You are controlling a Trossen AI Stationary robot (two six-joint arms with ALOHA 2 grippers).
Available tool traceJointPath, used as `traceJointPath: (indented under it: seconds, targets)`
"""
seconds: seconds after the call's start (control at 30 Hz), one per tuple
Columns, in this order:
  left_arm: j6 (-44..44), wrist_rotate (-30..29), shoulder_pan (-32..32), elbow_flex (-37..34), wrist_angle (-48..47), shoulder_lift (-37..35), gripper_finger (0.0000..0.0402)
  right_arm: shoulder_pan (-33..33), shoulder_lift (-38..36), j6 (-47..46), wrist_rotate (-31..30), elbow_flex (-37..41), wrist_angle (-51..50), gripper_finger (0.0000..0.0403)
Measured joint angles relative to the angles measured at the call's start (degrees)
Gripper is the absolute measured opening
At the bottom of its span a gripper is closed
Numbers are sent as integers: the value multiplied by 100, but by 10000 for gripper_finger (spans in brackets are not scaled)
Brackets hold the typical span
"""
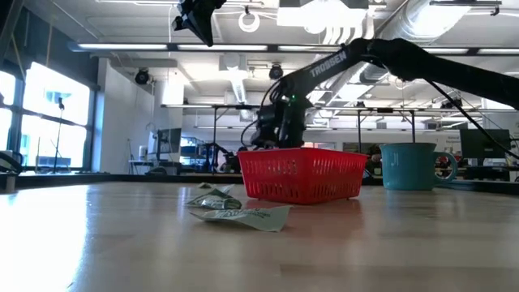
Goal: Pick and place items into bin
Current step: Put the white stevia pack into the red bin
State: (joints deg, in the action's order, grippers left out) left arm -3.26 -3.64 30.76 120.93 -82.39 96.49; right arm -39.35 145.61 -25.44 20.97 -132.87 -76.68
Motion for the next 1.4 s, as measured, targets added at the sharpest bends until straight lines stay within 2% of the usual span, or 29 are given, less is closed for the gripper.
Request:
traceJointPath:
  seconds: [0.17, 0.6, 0.73, 0.9, 0.97, 1.07, 1.13, 1.23, 1.3, 1.4]
  targets:
    - [-1, 0, 0, 1, 0, 2, 44, -20, -8, -135, 206, 341, 338, 1]
    - [-23, 2, 0, 1, 0, 2, 44, -229, -34, -149, 189, 804, 339, 1]
    - [-16, 2, 0, 1, 2, 2, 45, -259, -28, -56, -253, 660, -89, 2]
    - [8, 2, 0, 1, 11, 2, 44, -275, 1, 238, -1354, 298, -866, 1]
    - [72, 2, 0, 1, 70, 2, 44, -280, 1, 402, -1523, 142, -1148, 1]
    - [165, 2, 0, 1, 189, 2, 44, -228, 0, 612, -1458, -97, -1331, 6]
    - [192, 2, 0, 1, 204, 2, 44, -157, -49, 683, -1449, -180, -1324, 12]
    - [196, 0, 0, 1, 188, 2, 44, -46, -248, 977, -1924, -112, -1148, 33]
    - [207, 0, 0, 1, 184, 2, 44, -32, -289, 1241, -2133, -101, -1090, 60]
    - [290, 0, 0, 1, 181, 2, 44, -63, -217, 1476, -2091, -80, -961, 117]
